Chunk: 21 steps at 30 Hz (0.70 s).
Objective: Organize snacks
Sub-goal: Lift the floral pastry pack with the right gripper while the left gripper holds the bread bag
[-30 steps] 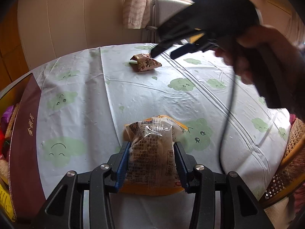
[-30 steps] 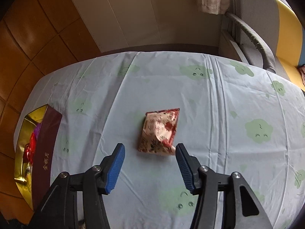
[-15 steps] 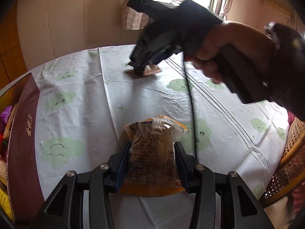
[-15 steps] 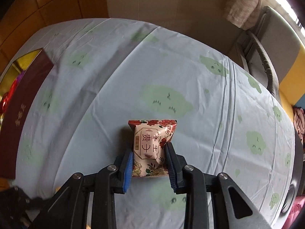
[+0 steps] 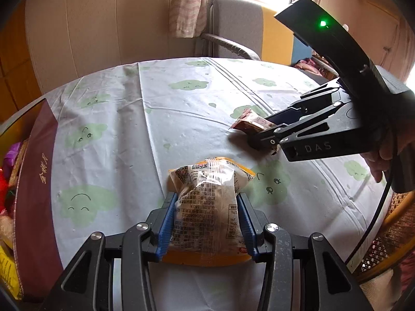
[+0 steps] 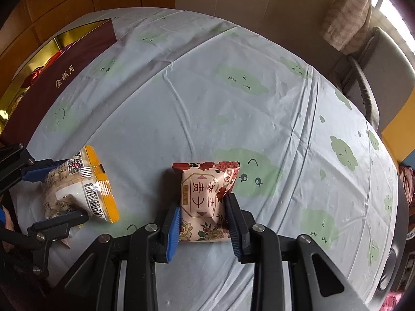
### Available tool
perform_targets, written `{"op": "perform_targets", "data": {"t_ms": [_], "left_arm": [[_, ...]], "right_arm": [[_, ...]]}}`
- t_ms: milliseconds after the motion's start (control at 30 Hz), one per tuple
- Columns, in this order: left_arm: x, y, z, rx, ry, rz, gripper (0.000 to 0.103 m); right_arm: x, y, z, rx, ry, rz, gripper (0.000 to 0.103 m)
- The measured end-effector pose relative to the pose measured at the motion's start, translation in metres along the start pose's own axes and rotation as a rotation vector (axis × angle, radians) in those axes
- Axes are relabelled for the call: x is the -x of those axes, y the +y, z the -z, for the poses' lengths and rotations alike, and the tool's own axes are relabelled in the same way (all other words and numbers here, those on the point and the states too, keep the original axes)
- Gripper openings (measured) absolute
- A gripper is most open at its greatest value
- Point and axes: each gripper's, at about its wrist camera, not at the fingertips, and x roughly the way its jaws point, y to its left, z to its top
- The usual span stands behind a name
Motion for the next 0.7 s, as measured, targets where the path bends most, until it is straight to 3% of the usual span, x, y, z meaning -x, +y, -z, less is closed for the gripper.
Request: {"op": "perform_targets", "data": {"t_ms": [267, 700], "left_arm": [[0.006, 0.001, 0.005, 0.020, 0.030, -0.038, 0.046], [0.015, 0.005, 0.009, 0.053, 0.054, -0.037, 0.045]], "right_arm": [[0.000, 0.004, 0.000, 0.029, -0.003, 0.027, 0.035], [0.002, 0.007, 0.002, 0.053, -0.021, 0.024, 0.035]]}}
